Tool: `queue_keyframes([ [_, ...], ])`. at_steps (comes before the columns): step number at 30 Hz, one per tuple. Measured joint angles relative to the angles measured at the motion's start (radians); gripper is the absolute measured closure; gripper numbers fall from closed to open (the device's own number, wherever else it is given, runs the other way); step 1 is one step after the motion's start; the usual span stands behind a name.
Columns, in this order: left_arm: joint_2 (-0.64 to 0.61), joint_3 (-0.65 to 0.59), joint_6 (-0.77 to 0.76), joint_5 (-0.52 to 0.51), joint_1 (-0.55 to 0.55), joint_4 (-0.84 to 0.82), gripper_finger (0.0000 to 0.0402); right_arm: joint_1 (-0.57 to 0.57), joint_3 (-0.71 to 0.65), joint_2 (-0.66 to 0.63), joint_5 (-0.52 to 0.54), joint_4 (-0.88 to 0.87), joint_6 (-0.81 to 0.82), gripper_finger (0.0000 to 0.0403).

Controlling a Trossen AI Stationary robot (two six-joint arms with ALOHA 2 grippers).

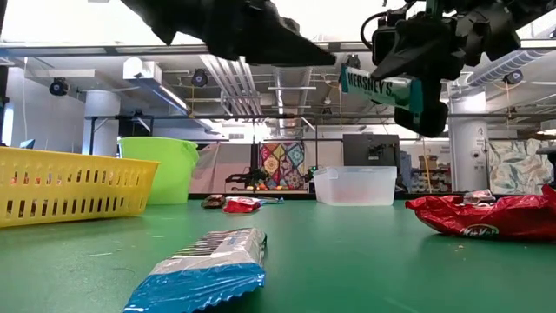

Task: Sort candy by brand, put in halloween buckets
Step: Put the white chocolate into the green bucket

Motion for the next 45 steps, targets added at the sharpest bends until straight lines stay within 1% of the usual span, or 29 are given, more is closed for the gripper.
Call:
queue_keyframes([
  [3, 0.013, 0.0, 0.02, -0.001, 0.004, 0.06, 0.0247, 0.0, 0.0, 0.0, -0.009, 0.015, -0.014, 0.0326],
  [6, 0.016, 0.0, 0.035, 0.005, 0.007, 0.06, 0.0247, 0.0, 0.0, 0.0, -0.017, 0.031, -0.02, 0.0325],
  [10, 0.032, 0.0, 0.054, 0.055, 0.007, 0.068, 0.0247, 0.0, 0.0, 0.0, -0.035, 0.049, -0.033, 0.0322],
  [15, 0.088, 0.01, 0.055, 0.065, 0.007, 0.123, 0.0247, 0.0, 0.0, 0.001, -0.058, 0.072, -0.047, 0.0326],
  [20, 0.133, 0.055, 0.054, 0.108, 0.007, 0.141, 0.0251, 0.0, 0.001, 0.001, -0.061, 0.076, -0.048, 0.0322],
  [22, 0.133, 0.063, 0.054, 0.113, 0.007, 0.137, 0.0264, 0.0, 0.001, 0.001, -0.061, 0.066, -0.048, 0.0322],
  [24, 0.132, 0.068, 0.055, 0.114, 0.007, 0.143, 0.0286, 0.0, 0.001, 0.001, -0.061, 0.057, -0.057, 0.0323],
  [26, 0.129, 0.068, 0.055, 0.12, 0.007, 0.125, 0.0317, 0.0, 0.0, 0.001, -0.061, 0.06, -0.067, 0.0323],
  [29, 0.128, 0.068, 0.057, 0.154, 0.011, 0.093, 0.0376, 0.0, 0.0, 0.001, -0.06, 0.062, -0.072, 0.0315],
  [30, 0.128, 0.068, 0.057, 0.16, 0.011, 0.089, 0.0385, 0.0, 0.0, 0.001, -0.061, 0.064, -0.074, 0.0309],
  [34, 0.127, 0.068, 0.044, 0.164, 0.011, 0.083, 0.0384, 0.0, 0.0, 0.001, -0.06, 0.069, -0.085, 0.0283],
  [37, 0.127, 0.073, 0.04, 0.164, 0.011, 0.076, 0.0394, 0.0, 0.0, 0.001, -0.057, 0.073, -0.085, 0.0266],
  [39, 0.122, 0.082, 0.033, 0.164, 0.011, 0.044, 0.0395, 0.0, 0.0, -0.001, -0.056, 0.073, -0.085, 0.0255],
  [41, 0.111, 0.103, 0.022, 0.164, 0.011, -0.024, 0.0395, -0.001, 0.0, -0.007, -0.053, 0.075, -0.085, 0.0244],
  [45, 0.08, 0.178, 0.016, 0.153, 0.011, -0.252, 0.0397, -0.006, 0.0, -0.021, -0.052, 0.068, -0.088, 0.0225],
])
